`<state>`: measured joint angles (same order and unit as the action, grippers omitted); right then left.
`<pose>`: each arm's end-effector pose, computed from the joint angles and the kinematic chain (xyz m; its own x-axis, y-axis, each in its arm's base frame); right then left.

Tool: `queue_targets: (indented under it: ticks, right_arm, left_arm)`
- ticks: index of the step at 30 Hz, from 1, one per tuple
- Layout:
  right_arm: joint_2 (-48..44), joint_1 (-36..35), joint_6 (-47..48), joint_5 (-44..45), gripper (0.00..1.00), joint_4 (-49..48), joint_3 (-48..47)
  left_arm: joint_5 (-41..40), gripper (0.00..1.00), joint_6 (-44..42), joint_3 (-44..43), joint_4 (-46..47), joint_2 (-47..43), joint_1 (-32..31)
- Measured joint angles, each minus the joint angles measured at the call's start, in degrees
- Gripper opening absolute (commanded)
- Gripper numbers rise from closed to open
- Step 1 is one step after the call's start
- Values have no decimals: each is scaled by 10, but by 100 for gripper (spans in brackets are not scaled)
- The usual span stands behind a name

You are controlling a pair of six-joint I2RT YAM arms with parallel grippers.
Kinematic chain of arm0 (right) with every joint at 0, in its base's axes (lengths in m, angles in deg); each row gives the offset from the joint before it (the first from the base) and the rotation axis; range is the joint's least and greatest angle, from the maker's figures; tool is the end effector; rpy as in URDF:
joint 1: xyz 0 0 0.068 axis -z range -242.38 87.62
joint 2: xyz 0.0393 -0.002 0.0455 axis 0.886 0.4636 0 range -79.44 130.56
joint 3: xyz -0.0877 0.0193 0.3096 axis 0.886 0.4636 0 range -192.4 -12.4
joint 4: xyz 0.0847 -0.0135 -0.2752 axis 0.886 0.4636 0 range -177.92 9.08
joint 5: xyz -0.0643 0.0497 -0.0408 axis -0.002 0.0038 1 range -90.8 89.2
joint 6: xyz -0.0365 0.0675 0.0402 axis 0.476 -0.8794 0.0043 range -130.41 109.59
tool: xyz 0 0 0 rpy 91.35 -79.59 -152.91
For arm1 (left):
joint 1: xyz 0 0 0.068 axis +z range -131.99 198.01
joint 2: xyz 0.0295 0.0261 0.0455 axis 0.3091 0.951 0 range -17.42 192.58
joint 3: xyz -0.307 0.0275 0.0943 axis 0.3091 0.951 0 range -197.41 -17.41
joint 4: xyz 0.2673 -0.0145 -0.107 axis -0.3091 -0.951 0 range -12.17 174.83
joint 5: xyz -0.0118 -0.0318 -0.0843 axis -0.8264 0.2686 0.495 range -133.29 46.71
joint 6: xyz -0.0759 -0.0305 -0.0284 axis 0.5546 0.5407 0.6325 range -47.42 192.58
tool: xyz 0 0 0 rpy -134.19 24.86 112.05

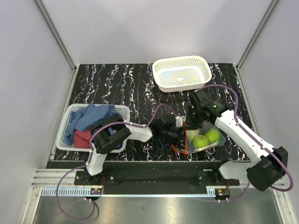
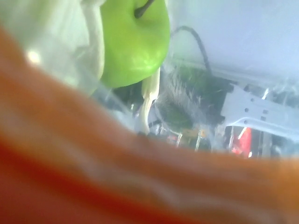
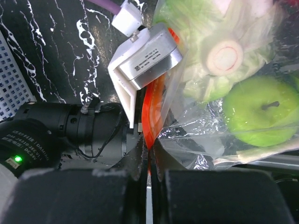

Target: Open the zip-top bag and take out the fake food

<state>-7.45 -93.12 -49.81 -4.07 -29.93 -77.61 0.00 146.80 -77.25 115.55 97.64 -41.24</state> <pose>0.2258 0.1394 0.3042 -0.9379 0.1795 -0.2967 0.0829 0.9469 0.3106 0.1988 -0.4363 0.1546 -0.9667 0.2546 0.0261 0.0529 0.2984 -0.9530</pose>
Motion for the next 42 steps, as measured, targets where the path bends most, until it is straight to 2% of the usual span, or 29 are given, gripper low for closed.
queue_targets:
  ticks: [6,13,21,31,37,42]
  right_arm:
    - [-8,0,-1,-7,0,-3,6]
    - [-26,0,-1,-3,0,-11,13]
    - [-103,0,1,35,0,-5,56]
    - [-136,0,7,57,0,15,69]
    - [-153,0,10,41,0,13,67]
    - [-164,0,9,2,0,9,45]
  left_arm:
    - [-14,0,-25,-2,-28,-2,-4]
    - [-69,0,-144,-5,-207,-60,11]
    - [-146,0,-256,-27,-385,-144,47]
    - [-221,0,-345,-135,-550,-208,43]
    - [-270,0,-390,-260,-642,-196,43]
    - [-278,0,-419,-364,-697,-157,42]
